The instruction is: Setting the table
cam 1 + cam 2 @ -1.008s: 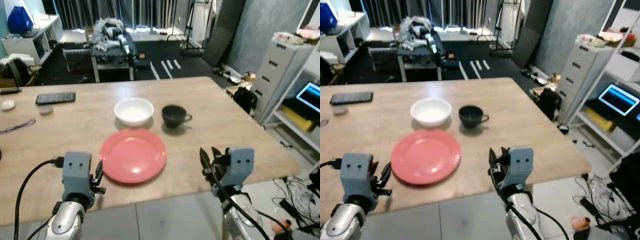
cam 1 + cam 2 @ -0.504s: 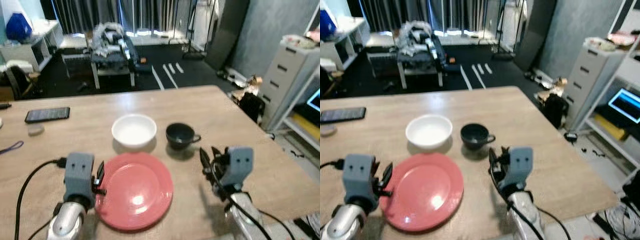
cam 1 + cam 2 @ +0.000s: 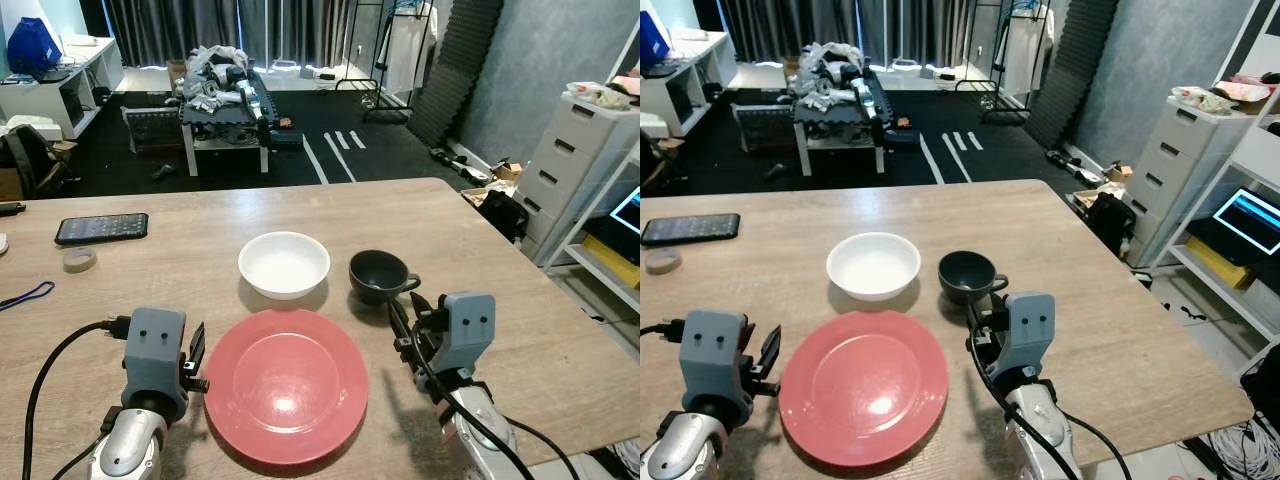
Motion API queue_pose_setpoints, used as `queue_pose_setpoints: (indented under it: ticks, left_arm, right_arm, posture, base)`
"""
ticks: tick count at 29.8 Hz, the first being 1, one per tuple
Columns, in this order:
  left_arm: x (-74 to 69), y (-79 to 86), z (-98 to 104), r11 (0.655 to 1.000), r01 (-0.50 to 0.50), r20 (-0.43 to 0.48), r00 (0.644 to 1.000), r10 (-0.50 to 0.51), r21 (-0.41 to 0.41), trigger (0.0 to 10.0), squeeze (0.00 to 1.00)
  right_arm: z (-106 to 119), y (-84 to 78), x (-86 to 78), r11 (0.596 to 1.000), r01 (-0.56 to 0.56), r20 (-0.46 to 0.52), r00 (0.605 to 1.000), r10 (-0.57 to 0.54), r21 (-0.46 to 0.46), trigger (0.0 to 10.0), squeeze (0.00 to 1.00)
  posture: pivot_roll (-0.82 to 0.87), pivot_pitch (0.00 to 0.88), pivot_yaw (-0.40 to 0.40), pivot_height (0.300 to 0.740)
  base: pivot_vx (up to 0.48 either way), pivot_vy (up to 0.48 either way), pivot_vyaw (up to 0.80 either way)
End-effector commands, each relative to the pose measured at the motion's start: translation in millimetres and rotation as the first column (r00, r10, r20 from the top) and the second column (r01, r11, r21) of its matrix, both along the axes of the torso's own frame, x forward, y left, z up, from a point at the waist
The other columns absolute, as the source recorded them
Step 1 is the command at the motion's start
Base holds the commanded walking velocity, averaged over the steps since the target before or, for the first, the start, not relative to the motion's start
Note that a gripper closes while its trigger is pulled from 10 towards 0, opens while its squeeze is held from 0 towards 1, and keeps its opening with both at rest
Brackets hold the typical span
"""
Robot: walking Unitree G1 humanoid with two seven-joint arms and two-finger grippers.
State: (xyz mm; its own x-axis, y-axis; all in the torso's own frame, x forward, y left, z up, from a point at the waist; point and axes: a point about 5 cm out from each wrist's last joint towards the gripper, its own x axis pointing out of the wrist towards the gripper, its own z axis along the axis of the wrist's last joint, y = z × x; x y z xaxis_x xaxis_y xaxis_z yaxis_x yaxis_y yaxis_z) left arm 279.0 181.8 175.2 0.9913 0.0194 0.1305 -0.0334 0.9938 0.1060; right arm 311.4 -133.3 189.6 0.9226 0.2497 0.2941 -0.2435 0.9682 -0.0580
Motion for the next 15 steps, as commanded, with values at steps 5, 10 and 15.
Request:
queue_pose_setpoints:
  ticks: [5,10,15]
  left_arm:
    - [-6.8,10.0,-1,0.999,0.032,-0.032,0.999,-0.032,0.011,10.0,0.00]
    - [-19.7,14.4,-1,0.980,0.199,-0.106,0.974,-0.200,-0.023,10.0,0.00]
    - [-31.2,23.3,2,0.924,0.294,-0.121,0.936,-0.330,-0.245,10.0,0.00]
  right_arm:
    - [-11,-5.7,6.3,0.998,-0.046,-0.131,0.991,0.041,-0.036,10.0,0.00]
    - [-11,-21.7,5.7,0.997,-0.068,-0.192,0.978,0.075,0.045,10.0,0.00]
    - [-14,-43.6,4.4,0.994,-0.060,-0.214,0.974,0.078,0.091,10.0,0.00]
  posture:
    - [0.07,0.133,0.051,0.740]
    - [0.07,0.138,0.048,0.740]
    - [0.08,0.147,0.047,0.740]
  base:
    - [0.000,0.000,0.00]
    - [0.000,0.000,0.00]
    - [0.000,0.000,0.00]
